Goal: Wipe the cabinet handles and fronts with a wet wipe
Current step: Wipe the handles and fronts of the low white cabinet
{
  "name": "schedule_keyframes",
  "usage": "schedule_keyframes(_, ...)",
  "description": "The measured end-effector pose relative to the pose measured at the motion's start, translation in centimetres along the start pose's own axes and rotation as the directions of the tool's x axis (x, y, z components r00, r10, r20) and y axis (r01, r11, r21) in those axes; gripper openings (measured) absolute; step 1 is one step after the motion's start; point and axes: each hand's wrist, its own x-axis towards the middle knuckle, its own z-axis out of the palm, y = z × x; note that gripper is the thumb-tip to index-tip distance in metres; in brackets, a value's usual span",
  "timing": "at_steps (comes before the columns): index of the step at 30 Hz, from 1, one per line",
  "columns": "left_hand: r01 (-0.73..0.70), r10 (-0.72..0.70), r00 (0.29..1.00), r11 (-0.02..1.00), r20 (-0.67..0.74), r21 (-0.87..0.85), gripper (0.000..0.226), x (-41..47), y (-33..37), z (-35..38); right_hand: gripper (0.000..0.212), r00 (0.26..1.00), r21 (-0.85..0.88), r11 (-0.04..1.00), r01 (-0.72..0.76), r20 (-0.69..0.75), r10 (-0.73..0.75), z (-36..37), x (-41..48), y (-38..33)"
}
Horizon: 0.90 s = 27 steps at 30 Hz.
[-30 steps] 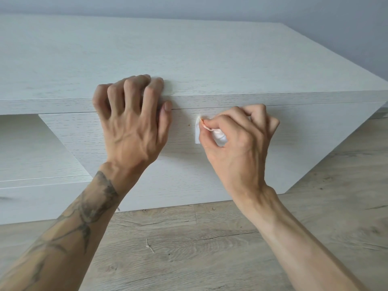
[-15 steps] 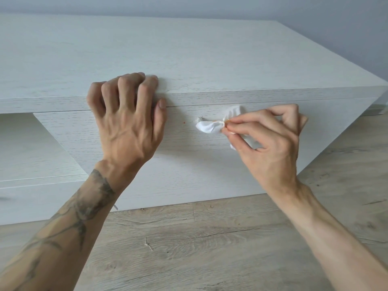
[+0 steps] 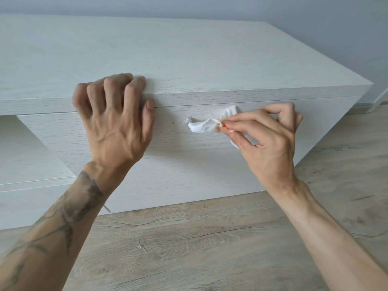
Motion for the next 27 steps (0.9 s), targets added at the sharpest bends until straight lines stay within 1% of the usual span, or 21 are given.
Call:
schedule_keyframes(7,0.001,-0.001,1.000,1.000,0.005,-0.001,0.042,0.0,-0.1,0.1,0.009,0.994,0.036,0.993,-0.113,-0.008,0.114,-0.8,-0.9,0.6)
schedule_keyframes(10,-0.001,0.001,1.000,1.000,-0.002,-0.008,0.041,0.0,-0.1,0.1,0.012,0.968,0.065,0.967,-0.246,-0.041,0.249,-0.8,-1.1,0.5)
schedule_keyframes(13,-0.005,0.005,1.000,1.000,-0.005,-0.010,0.041,0.0,-0.1,0.2,0.014,0.932,0.164,0.920,-0.356,-0.005,0.362,-0.5,-1.3,0.0)
schedule_keyframes(16,0.003,-0.003,1.000,1.000,-0.010,-0.009,0.040,-0.1,-0.1,0.3,0.016,0.922,0.235,0.893,-0.384,0.040,0.385,-0.4,-1.6,-0.8)
schedule_keyframes(18,0.004,-0.004,1.000,1.000,-0.013,-0.009,0.040,-0.1,-0.1,0.4,0.015,0.917,0.263,0.882,-0.390,0.021,0.399,-0.4,-1.8,-1.1)
schedule_keyframes(22,0.002,-0.003,1.000,1.000,-0.030,-0.014,0.040,0.0,-0.2,0.5,0.013,0.927,0.254,0.899,-0.358,-0.016,0.374,-0.7,-1.9,-1.4)
schedule_keyframes(24,0.004,-0.004,1.000,1.000,-0.025,-0.014,0.041,-0.1,-0.2,0.6,0.013,0.933,0.264,0.901,-0.345,-0.006,0.360,-1.0,-1.6,-1.0)
schedule_keyframes(27,0.009,-0.009,1.000,1.000,-0.015,-0.013,0.042,0.0,-0.2,0.5,0.018,0.918,0.302,0.871,-0.387,0.035,0.395,-1.1,-1.4,-0.7)
